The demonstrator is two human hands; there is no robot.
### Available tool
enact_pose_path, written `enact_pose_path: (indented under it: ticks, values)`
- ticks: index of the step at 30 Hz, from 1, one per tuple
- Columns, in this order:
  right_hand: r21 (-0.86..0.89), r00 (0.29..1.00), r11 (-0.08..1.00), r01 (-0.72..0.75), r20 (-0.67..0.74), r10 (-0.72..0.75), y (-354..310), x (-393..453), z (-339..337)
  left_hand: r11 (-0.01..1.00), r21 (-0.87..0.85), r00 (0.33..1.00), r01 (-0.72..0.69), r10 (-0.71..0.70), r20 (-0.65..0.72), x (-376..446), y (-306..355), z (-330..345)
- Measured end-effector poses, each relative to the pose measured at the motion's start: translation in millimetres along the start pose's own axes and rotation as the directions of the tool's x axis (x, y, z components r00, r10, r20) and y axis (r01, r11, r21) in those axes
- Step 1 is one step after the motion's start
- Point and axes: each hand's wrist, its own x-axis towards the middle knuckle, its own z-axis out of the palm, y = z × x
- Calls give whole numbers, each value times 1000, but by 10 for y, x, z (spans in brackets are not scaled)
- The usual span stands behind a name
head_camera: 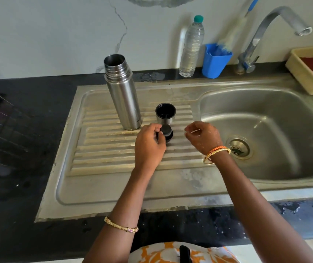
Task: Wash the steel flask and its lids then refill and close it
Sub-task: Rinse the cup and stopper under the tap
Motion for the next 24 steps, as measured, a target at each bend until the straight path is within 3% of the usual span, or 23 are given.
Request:
enact_pose_path:
  ticks: [3,5,7,8,10,11,17,20,22,24]
  values:
    - [-65,993,998,16,121,-8,-27,44,-414,992,78,995,-97,99,-26,36,341,1]
    - [-43,975,999,-11,222,20,-12,78,-698,948,303,992,-93,115,-56,80,589,18]
    - [35,959,998,-60,279,48,17,106,-858,831,556,1000,25,-30,0,134,698,65]
    - [63,948,994,-85,311,61,34,119,-867,802,592,990,74,-129,50,159,696,92]
    - [61,914,992,-114,397,81,82,124,-767,827,541,961,156,-253,110,154,611,158]
    - [58,901,992,-116,425,80,109,124,-678,842,515,963,159,-248,107,141,545,189]
    - [-10,928,1000,22,373,-17,175,164,-372,892,449,997,46,-71,39,44,488,267]
    - [15,933,998,65,354,-66,46,164,-672,953,285,994,-106,107,13,0,712,273]
    - [88,926,995,51,368,-80,27,188,-995,994,29,985,-104,99,140,63,943,286]
    - [315,896,944,-100,441,-53,95,169,-1276,968,-225,920,114,-17,392,201,1139,370]
